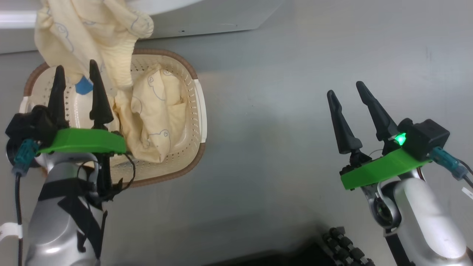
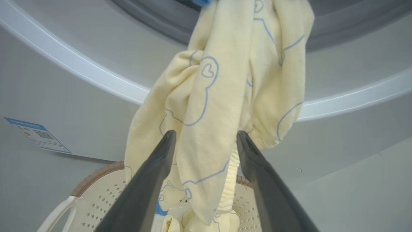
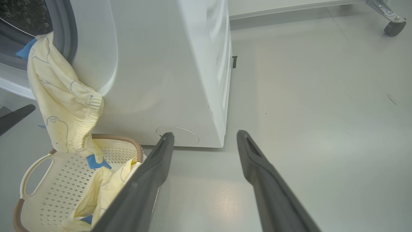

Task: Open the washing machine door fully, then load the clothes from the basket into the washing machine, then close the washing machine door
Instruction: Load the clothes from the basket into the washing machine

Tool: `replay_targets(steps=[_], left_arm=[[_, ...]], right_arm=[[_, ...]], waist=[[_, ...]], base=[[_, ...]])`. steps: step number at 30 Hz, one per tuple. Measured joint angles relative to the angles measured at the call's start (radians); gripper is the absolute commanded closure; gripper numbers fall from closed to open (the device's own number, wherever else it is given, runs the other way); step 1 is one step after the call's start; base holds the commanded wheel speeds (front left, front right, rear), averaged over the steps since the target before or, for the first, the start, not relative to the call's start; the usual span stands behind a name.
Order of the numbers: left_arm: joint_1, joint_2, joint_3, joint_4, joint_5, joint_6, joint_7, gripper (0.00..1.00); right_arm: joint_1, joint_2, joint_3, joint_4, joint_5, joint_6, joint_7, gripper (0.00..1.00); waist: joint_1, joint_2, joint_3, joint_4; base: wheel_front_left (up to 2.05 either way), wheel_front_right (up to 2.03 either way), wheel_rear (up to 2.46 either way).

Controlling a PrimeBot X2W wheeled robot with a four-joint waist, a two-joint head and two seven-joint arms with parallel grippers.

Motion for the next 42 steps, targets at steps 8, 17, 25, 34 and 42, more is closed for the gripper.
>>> replay_targets(steps=[8, 17, 25, 34, 42], left_arm=[[-0.075, -0.005, -0.022, 0.084, 0.007, -0.026, 0.0, 0.0], [-0.188, -0.001, -0.018, 0.174, 0.007, -0.026, 0.0, 0.0], [-0.28, 0.013, -0.011, 0.277, -0.038, -0.03, 0.0, 0.0], [-0.344, 0.033, -0.037, 0.3, -0.049, -0.033, 0.0, 0.87], [-0.305, 0.026, -0.017, 0.191, -0.002, -0.033, 0.0, 1.0]], right_arm=[[-0.008, 0.0, -0.001, -0.007, -0.007, 0.0, 0.0, 0.0], [-0.032, 0.0, 0.005, -0.014, -0.015, 0.0, 0.0, 0.0], [-0.043, -0.002, 0.015, -0.017, -0.015, 0.0, 0.0, 0.0], [-0.06, -0.002, 0.025, -0.015, -0.014, 0.0, 0.0, 0.0], [-0.061, -0.002, 0.025, -0.003, -0.007, 0.0, 0.0, 0.0]], waist=[[0.0, 0.0, 0.057, -0.006], [0.0001, 0.0, 0.107, -0.008], [-0.0001, 0.0, 0.139, -0.017], [0.0, 0.0, 0.141, -0.017], [-0.0001, 0.0, 0.091, -0.002]], base=[[0.0, 0.0, 0.0], [0.0, 0.0, 0.0], [0.0, 0.0, 0.0], [0.0, 0.0, 0.0], [0.0, 0.0, 0.0]])
